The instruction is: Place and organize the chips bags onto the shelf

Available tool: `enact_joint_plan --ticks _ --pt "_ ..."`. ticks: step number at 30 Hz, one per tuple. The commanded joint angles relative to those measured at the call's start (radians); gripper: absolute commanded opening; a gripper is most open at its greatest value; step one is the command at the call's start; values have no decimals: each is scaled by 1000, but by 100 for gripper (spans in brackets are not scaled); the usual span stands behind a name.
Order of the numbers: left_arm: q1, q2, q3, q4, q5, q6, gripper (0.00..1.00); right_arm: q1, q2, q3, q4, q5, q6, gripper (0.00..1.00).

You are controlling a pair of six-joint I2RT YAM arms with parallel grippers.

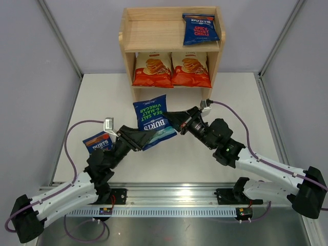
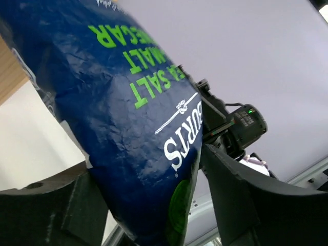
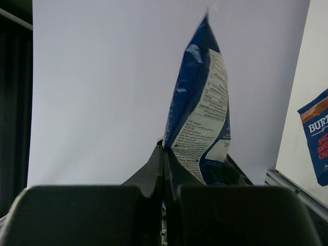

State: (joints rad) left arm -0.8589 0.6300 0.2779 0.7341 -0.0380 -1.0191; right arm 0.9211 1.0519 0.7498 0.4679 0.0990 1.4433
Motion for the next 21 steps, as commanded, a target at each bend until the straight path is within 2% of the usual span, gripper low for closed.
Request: enact_joint_plan --ticks 1,3,4,7,10,11,15,18,21 --pt "-2 -73 0 21 -60 59 55 30 -16 19 87 36 -26 0" --pt "-2 -95 3 -4 -65 80 43 30 -26 11 84 15 -46 0" --pt "-2 -108 12 -21 -59 89 32 32 -30 7 81 10 -55 0" --pt "-2 -127 26 -33 -16 128 20 30 -70 -3 52 -2 -116 3" --pt "-2 -147 29 -35 27 169 16 30 -124 -18 -3 4 -164 36" --pt "-2 -154 33 -38 50 194 16 28 -139 -23 -40 1 -182 55" --pt "-2 -190 84 -70 200 289 16 27 -269 -1 -219 -19 -361 81" --pt "-2 -184 145 -127 338 355 17 24 -305 46 -307 -128 -432 92" --pt "-2 -161 191 -142 476 389 19 24 -306 138 -461 -189 -463 95"
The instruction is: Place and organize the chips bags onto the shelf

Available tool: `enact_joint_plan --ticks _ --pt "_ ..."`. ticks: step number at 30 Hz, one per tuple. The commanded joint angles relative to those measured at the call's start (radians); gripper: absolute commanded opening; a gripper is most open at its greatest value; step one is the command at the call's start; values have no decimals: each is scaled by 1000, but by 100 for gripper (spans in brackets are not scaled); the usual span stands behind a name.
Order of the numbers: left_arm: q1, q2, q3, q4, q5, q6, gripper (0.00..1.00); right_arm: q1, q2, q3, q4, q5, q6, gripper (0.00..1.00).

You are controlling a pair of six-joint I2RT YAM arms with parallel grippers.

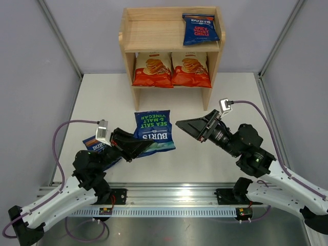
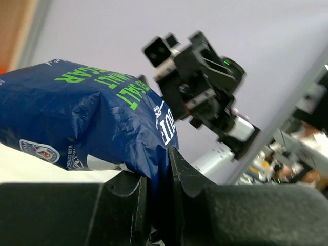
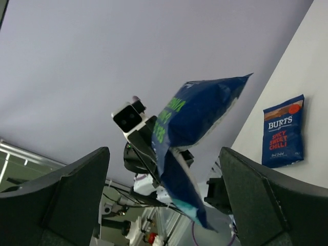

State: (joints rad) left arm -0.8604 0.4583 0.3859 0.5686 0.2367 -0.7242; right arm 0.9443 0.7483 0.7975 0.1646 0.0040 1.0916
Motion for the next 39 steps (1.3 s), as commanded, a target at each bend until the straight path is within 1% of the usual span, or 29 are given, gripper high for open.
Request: enact_joint_plan --ticks 1,2,3,4,7,8,11,13,15,17,18,20,21,23,24,25,26,27,28,29,31,32,33,34,35,36,37,38,39 --pt "0 17 93 28 229 97 20 -1 -6 117 -209 -98 -111 97" --pt "0 22 99 36 287 95 20 1 -12 120 -255 -96 -102 97" --pt "0 37 114 43 317 94 20 -1 -26 118 -261 -98 -72 97" --pt "-2 45 120 59 375 89 20 1 -30 103 -255 -105 -56 97" --pt "-3 106 152 97 462 72 20 -1 -20 80 -177 -180 17 97" --pt "-3 129 165 105 520 68 20 1 -11 77 -106 -231 33 97" --pt "-9 189 194 108 604 69 20 1 34 81 -22 -312 77 94" --pt "-15 203 200 114 630 72 19 -1 48 82 -10 -318 93 93" --pt "-22 209 194 119 651 74 19 -1 31 74 -10 -288 99 89" --pt "-23 209 186 122 658 75 19 1 11 55 -10 -250 103 81" --pt "-25 210 186 120 656 77 19 1 -3 51 -10 -240 99 70" --pt "-25 220 186 106 655 80 19 -1 -18 40 -4 -211 84 57" --pt "-25 221 188 93 652 81 19 -1 -38 39 -11 -196 53 44" --pt "-25 224 186 91 639 82 19 1 -61 35 -31 -129 10 40" --pt "-25 221 182 91 632 81 20 1 -84 35 -46 -109 -36 36" --pt "-25 217 180 82 607 83 22 1 -95 39 -60 -86 -56 33" --pt "-25 214 179 70 589 91 26 1 -102 43 -83 -37 -106 31" --pt "-25 203 179 33 549 107 39 1 -113 64 -117 -16 -133 26" --pt "-25 200 179 15 521 112 50 1 -115 74 -117 -10 -159 24" --pt "-25 192 180 -8 488 117 63 1 -113 87 -138 43 -188 20" --pt "-25 180 177 -33 417 115 82 1 -103 118 -146 74 -249 12" --pt "-25 177 174 -29 399 111 83 1 -95 124 -125 82 -262 9" --pt "-25 172 171 -13 385 106 84 1 -78 134 -117 85 -271 8" --pt "-25 161 168 -19 322 97 87 -1 -67 153 -106 85 -279 8" --pt "-25 154 168 -41 269 97 99 1 -55 166 -84 68 -285 8" --pt "-25 145 165 -85 216 97 99 1 -28 181 -82 65 -294 7" --pt "-25 131 162 -111 78 82 99 -1 -15 213 -77 57 -302 7" --pt "-23 112 139 -127 19 65 99 1 8 227 -60 44 -315 7" --pt "-23 102 119 -95 -19 46 99 1 14 241 -51 41 -320 7"
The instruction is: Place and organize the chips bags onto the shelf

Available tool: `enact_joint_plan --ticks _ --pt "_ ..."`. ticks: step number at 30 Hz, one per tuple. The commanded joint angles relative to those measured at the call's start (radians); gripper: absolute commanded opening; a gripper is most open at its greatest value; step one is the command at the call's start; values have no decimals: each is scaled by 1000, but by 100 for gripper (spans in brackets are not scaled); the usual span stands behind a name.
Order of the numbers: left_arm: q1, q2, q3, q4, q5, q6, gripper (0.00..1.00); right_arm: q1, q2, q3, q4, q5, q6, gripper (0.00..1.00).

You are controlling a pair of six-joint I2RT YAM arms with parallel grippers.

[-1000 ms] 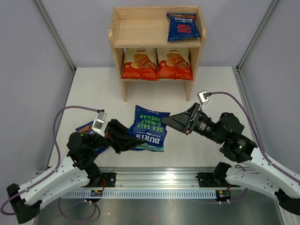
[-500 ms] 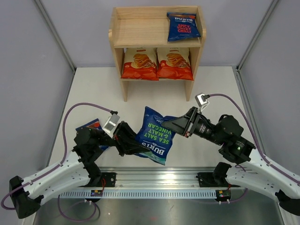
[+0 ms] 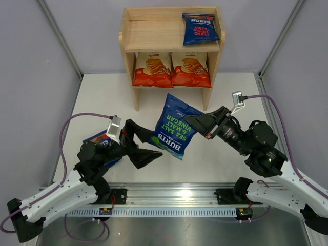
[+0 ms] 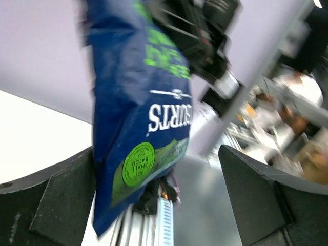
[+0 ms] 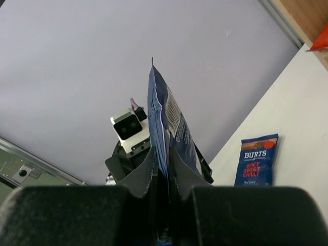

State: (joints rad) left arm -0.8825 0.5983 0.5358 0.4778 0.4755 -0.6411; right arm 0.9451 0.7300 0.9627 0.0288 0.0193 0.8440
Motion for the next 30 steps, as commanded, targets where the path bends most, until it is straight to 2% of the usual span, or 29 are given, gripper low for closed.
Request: enact_joint_plan --ticks 1,2,3,5,6,12,16,24,30 --pt "-1 -49 -58 51 -282 -87 99 0 39 88 101 19 -75 7" --pt "-1 -63 -135 129 -279 -118 99 -2 48 91 138 19 -77 6" --pt "-3 -65 -169 309 -279 -146 99 0 52 88 160 21 -72 6" --pt "-3 -31 -238 504 -275 -232 99 0 71 71 238 4 -42 6" --pt "-3 -11 -278 663 -279 -250 99 0 78 68 259 -7 -31 6" --pt "-18 147 -257 936 -293 -278 99 0 137 18 465 -54 70 5" --pt "-27 222 -202 1041 -281 -278 99 1 163 21 513 -65 104 5" --pt "-33 274 -171 1093 -342 -243 99 3 183 16 568 -79 211 4" --pt "-39 287 -94 1099 -296 -226 99 9 177 -54 606 -48 265 4"
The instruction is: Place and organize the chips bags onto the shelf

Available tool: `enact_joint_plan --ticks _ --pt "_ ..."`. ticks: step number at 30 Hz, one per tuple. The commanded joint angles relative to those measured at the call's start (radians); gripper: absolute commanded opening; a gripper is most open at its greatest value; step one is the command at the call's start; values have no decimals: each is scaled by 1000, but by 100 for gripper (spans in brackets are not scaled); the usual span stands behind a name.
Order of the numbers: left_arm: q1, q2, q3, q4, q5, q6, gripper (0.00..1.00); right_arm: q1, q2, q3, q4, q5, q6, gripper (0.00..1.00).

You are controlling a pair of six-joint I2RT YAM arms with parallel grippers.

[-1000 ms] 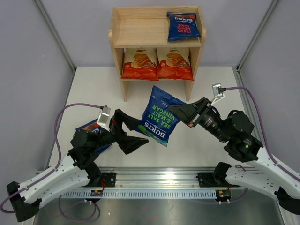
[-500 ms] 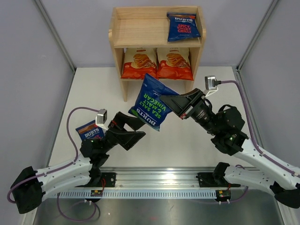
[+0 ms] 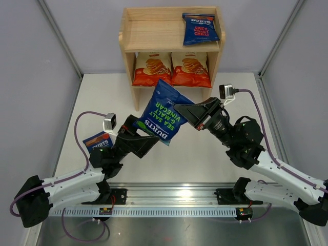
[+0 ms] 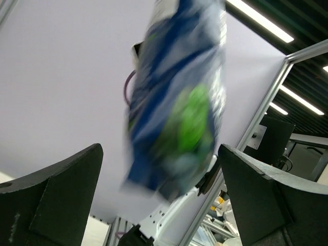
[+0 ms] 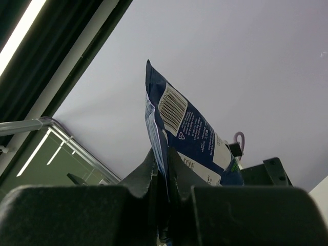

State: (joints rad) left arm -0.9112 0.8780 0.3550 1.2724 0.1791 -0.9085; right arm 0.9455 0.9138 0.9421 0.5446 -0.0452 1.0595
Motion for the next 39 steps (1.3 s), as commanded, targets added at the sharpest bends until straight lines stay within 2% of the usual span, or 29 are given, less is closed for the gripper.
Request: enact_joint_plan --ticks 1,6,7,10,13,17,20,23,24,25,27,28,29,30,31,34,37,39 --pt "-12 10 97 303 5 40 99 10 -7 -43 112 24 53 4" --pt "-21 12 119 324 -12 25 98 9 -47 -107 124 105 17 4" --pt "-26 9 128 320 -16 23 88 9 -56 -121 136 131 13 4" --pt "-38 6 124 288 -48 33 70 9 -81 -164 185 154 4 6" --pt "-43 7 110 265 -91 30 61 9 -95 -157 144 160 -29 8" --pt "-43 -31 104 158 -145 31 39 9 -124 -161 100 168 -49 11" --pt "-43 -68 111 55 -174 33 26 9 -142 -175 80 176 -53 14" --pt "-43 -89 140 -54 -202 40 21 10 -157 -175 60 179 -68 22" --pt "-41 -102 147 -82 -204 46 20 10 -167 -166 49 182 -81 31" --pt "-43 -111 157 -108 -213 49 20 9 -177 -158 4 197 -110 44" --pt "-43 -151 168 -203 -240 62 19 10 -231 -138 -66 232 -153 50" --pt "-43 -168 189 -247 -272 72 18 9 -255 -131 -157 290 -171 53" --pt "-41 -180 202 -333 -289 86 17 9 -309 -118 -219 327 -208 65" --pt "-41 -194 219 -382 -311 98 17 10 -338 -89 -286 368 -222 70" --pt "-40 -212 260 -430 -355 108 16 9 -364 -74 -420 451 -233 72" --pt "-31 -202 360 -652 -468 128 16 9 -464 -28 -629 572 -269 74" --pt "12 -116 540 -861 -576 117 15 9 -541 9 -774 632 -263 74" --pt "47 -52 683 -981 -589 83 15 9 -555 29 -828 643 -266 75"
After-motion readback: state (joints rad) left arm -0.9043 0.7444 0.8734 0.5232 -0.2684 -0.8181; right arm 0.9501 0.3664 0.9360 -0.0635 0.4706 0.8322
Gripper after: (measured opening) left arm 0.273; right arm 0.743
